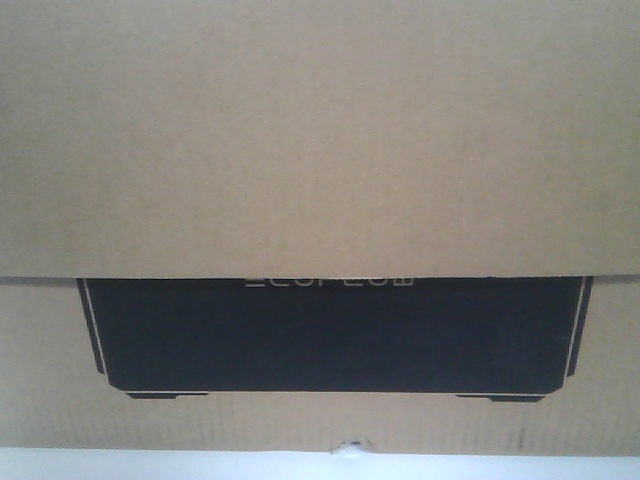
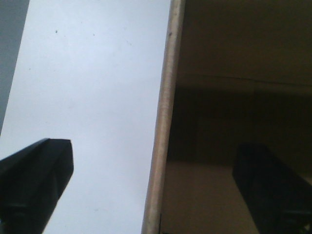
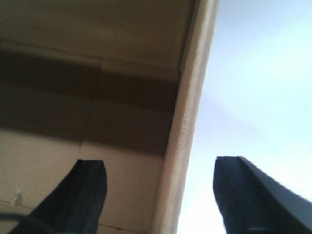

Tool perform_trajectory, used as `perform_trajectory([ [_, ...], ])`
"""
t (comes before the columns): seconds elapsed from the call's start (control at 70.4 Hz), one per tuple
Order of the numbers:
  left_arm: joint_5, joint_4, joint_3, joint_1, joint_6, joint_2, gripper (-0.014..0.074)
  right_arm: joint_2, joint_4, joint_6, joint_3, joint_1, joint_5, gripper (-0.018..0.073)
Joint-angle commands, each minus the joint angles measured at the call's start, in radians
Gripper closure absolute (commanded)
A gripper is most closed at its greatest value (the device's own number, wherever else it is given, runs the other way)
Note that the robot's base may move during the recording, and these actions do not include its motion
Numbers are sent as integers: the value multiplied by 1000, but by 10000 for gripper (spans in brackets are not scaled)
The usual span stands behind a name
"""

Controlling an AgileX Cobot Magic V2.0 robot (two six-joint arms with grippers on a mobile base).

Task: Grab box from left shelf to table start
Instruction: 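Open both grippers and release the box walls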

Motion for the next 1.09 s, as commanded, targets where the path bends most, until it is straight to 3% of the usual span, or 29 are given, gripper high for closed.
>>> perform_trajectory([
  [0.0, -25, 17, -41, -7, 2, -92, 29, -77, -16, -11, -52, 0, -20, 56],
  [0.128, -29, 14, -41, -7, 2, -187, 57, -149, -16, -11, -52, 0, 1, 241],
  [0.256, -29, 18, -32, -7, 39, -305, 215, -236, -16, -11, -45, 0, 10, 517],
  [0.412, -42, 38, 34, -7, 74, -440, 514, -351, -16, -10, 15, 0, -35, 502],
  [0.525, -108, 40, 174, -7, 74, -578, 703, -469, -16, -10, 138, 0, -105, 502],
  [0.852, -386, 35, 624, -7, 74, -938, 699, -802, 14, -10, 512, 0, -233, 502],
  [1.079, -536, 16, 846, -7, 74, -1213, 699, -1113, 16, -11, 732, 0, -377, 502],
])
